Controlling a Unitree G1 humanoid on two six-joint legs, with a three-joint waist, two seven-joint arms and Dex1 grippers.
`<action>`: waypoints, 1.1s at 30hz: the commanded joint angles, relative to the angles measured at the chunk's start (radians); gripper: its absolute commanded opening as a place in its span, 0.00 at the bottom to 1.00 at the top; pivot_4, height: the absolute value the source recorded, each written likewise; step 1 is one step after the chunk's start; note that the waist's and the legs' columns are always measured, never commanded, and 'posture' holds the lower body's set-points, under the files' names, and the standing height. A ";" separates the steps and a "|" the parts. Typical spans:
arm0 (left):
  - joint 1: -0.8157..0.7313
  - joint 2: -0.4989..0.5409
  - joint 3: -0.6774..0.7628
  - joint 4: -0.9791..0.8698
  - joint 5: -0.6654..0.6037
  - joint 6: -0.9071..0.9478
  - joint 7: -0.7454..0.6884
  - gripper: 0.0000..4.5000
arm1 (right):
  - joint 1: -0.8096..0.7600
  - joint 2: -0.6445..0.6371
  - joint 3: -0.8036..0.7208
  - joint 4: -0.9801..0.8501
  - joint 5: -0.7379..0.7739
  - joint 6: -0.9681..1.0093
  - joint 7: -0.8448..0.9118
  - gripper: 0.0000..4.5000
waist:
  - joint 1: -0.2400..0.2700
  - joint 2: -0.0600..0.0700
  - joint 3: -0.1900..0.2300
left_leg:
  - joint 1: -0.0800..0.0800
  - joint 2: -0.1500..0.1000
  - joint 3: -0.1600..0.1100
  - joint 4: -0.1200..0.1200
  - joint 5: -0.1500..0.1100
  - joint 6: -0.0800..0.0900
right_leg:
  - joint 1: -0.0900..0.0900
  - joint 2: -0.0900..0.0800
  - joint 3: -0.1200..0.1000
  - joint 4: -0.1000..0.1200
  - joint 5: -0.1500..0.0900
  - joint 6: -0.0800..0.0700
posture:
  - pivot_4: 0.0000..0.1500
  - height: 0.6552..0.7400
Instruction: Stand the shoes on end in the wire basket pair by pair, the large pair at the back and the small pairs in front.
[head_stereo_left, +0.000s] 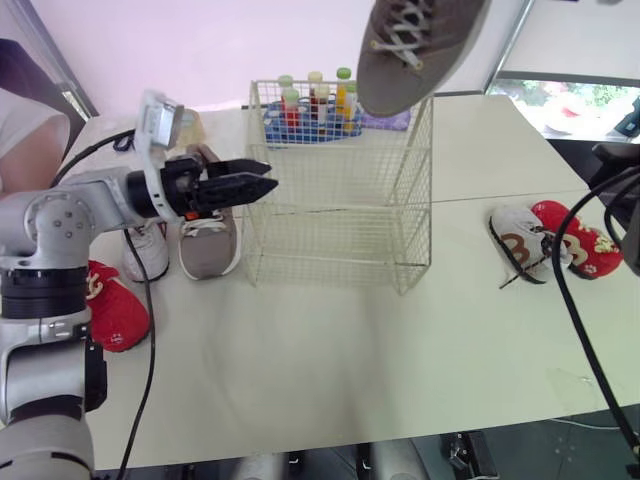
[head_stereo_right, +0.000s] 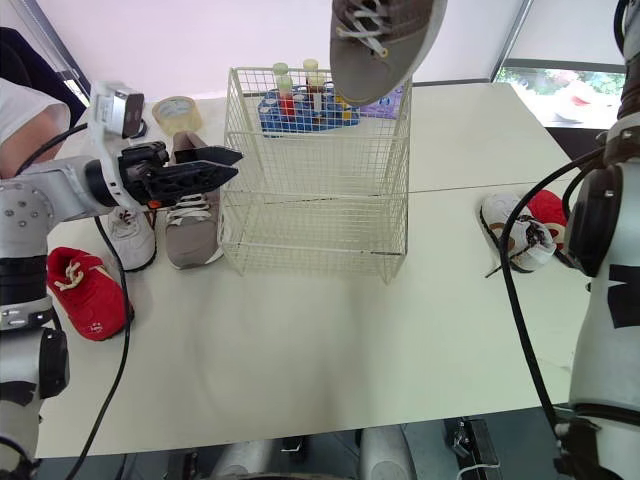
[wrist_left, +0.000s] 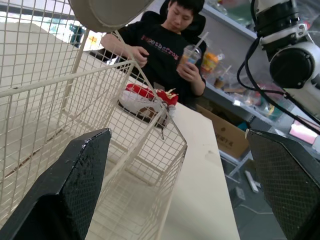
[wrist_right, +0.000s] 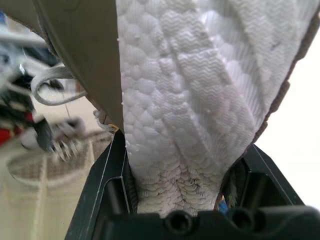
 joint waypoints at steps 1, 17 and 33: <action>0.014 -0.003 0.055 -0.054 -0.033 0.007 0.028 0.99 | -0.028 0.015 -0.017 0.049 -0.055 -0.090 0.088 0.37 | 0.001 0.000 0.000 | 0.000 0.000 0.000 0.001 0.000 0.000 | -0.001 0.000 0.001 0.002 0.000 0.000 | 1.00 1.00; 0.044 -0.055 0.098 -0.127 -0.093 0.025 0.145 0.99 | 0.140 0.115 -0.021 0.189 -0.236 -0.333 0.063 0.37 | 0.011 -0.001 0.000 | 0.015 0.000 0.001 0.001 0.002 -0.006 | 0.009 -0.001 0.004 0.010 0.000 0.000 | 1.00 1.00; 0.055 -0.074 0.097 -0.156 -0.127 0.022 0.194 1.00 | 0.161 0.109 -0.058 0.192 -0.319 -0.418 0.005 0.99 | -0.001 0.000 0.000 | 0.016 0.001 0.002 0.000 0.003 -0.006 | 0.007 0.000 0.006 0.011 0.000 0.000 | 1.00 1.00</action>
